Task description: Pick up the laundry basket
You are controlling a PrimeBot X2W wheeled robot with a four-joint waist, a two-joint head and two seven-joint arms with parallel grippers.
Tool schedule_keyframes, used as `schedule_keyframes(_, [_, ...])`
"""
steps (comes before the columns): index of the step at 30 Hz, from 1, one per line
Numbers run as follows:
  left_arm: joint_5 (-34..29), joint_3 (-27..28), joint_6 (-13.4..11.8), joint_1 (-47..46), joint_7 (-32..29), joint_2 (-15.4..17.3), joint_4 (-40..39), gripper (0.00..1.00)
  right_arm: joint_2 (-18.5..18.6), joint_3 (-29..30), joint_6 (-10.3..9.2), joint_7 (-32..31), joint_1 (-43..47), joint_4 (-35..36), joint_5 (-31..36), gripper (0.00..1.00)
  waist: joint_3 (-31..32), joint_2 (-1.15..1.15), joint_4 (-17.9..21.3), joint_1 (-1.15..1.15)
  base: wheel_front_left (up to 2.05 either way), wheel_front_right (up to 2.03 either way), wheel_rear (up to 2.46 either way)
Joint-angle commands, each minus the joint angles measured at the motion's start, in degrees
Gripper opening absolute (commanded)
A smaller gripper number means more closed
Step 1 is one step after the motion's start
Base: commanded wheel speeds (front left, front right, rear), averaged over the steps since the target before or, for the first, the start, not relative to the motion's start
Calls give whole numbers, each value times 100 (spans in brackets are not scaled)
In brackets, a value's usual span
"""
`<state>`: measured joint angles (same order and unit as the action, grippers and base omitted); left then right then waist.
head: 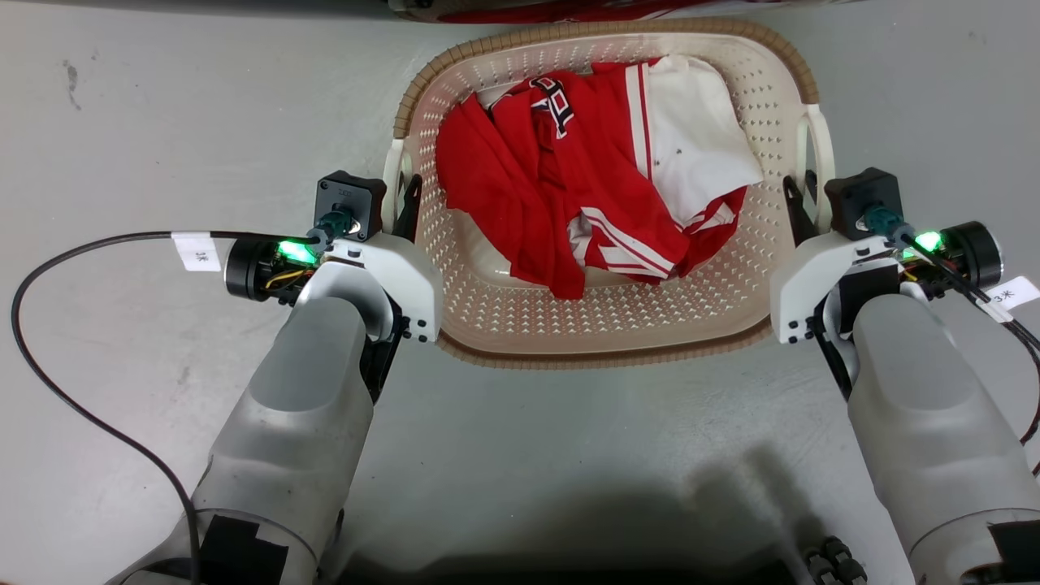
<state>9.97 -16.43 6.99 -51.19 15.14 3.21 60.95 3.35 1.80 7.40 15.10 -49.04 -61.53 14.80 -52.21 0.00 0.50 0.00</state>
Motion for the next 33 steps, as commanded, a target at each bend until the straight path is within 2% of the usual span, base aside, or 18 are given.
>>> schedule_keyframes(1, [-28, -95, 78, -37, 4, -46, 39, 0, -82, -108, 16, 12, -49, -44, -20, 0, 57, 0, -7, 0, 0, 0, 0])
schedule_keyframes(6, [71, -155, 81, 134, 10, -73, 79, 0, -71, -240, 17, 15, 119, -136, -94, 0, 317, 0, -33, 0, 0, 0, 0])
schedule_keyframes(14, [796, -811, 97, 579, 7, -99, 308, 0, -91, -569, 18, 27, 430, -401, -138, 0, 1184, 0, -118, 0, 0, 0, 0])
schedule_keyframes(24, [1766, -1671, 105, 1187, -286, -114, 686, 0, -107, -1208, 22, 37, 918, -926, -672, 0, 2476, 0, -265, 0, 0, 0, 0])
schedule_keyframes(33, [2357, -2094, 105, 1662, -710, -112, 921, 0, -111, -2152, 23, -412, 1460, -1089, -1527, 0, 3549, 0, -193, 0, 0, 0, 0])
